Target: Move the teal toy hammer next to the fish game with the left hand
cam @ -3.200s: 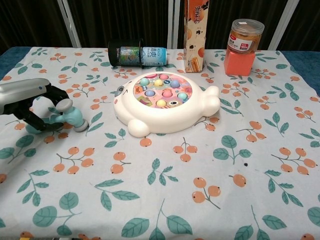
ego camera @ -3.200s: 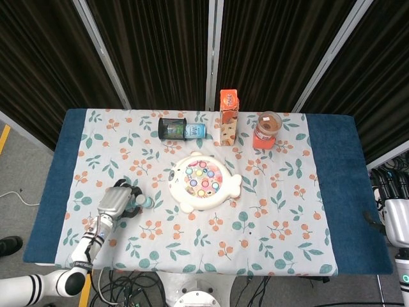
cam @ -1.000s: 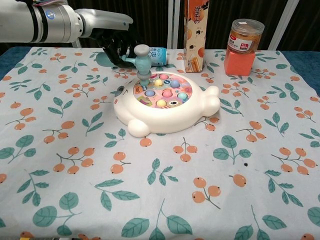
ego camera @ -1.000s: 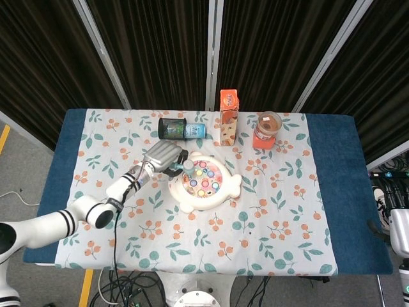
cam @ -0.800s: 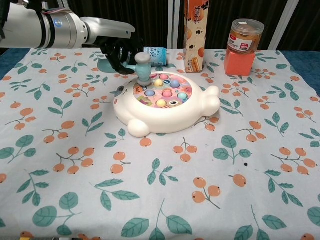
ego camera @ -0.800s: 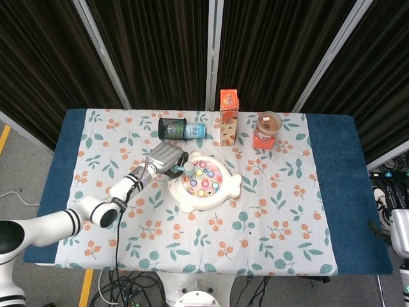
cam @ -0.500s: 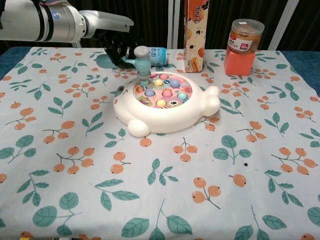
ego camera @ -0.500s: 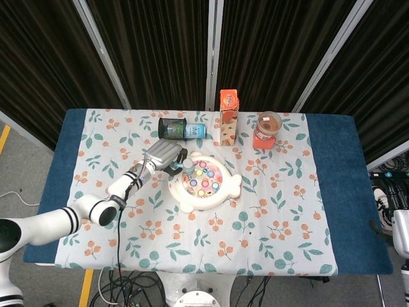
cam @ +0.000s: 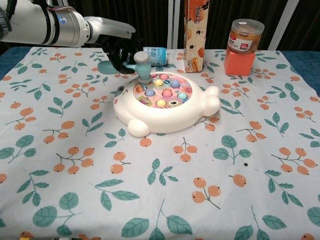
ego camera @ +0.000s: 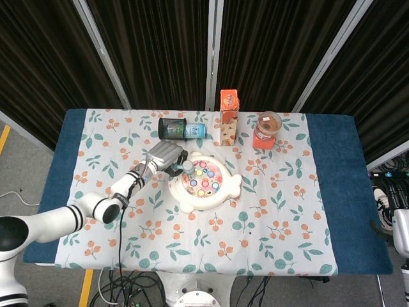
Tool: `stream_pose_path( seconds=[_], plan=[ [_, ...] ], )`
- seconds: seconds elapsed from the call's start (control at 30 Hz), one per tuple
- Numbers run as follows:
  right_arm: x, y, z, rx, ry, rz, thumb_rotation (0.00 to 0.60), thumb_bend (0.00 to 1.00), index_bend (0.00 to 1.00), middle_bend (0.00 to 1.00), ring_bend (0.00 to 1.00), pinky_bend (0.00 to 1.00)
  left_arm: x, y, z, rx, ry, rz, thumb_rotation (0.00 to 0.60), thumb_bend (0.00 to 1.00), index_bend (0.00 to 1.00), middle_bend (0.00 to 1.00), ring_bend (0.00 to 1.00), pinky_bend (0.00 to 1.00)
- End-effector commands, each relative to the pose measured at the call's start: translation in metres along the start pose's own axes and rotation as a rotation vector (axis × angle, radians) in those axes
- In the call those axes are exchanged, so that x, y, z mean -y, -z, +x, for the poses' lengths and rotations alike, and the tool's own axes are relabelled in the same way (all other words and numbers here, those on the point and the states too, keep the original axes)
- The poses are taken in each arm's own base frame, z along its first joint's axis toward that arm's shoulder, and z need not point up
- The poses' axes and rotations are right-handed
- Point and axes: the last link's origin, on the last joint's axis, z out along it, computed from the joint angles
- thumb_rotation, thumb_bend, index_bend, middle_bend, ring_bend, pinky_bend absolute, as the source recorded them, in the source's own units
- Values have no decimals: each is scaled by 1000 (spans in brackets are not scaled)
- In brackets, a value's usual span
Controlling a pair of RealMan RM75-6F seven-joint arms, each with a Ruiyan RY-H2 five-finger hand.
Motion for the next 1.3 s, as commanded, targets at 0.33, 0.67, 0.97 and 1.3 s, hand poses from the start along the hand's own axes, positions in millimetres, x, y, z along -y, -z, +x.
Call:
stream_pose_path(
  seconds=[0.33,0.67,0.97,1.3],
  plan=[
    [-1,2,0,-1,-7,2,600,98,0,115,0,14,25,26,-2,-55,121,44,600,600,680,658,507,583],
    [3,-2,-6,16,-15,17,600,98,0,115,0,14,69,60,-60,-29,187,108,600,592,621,606,451,458],
    [5,1,-4,16,-11,11,600,98,0,116,0,14,82,60,-74,-41,201,112,600,575,531,537,372,426],
    [5,3,-5,17,-12,9,600,128,0,131,0,15,84,62,-84,-11,189,93,600,544,388,438,289,382]
  ],
)
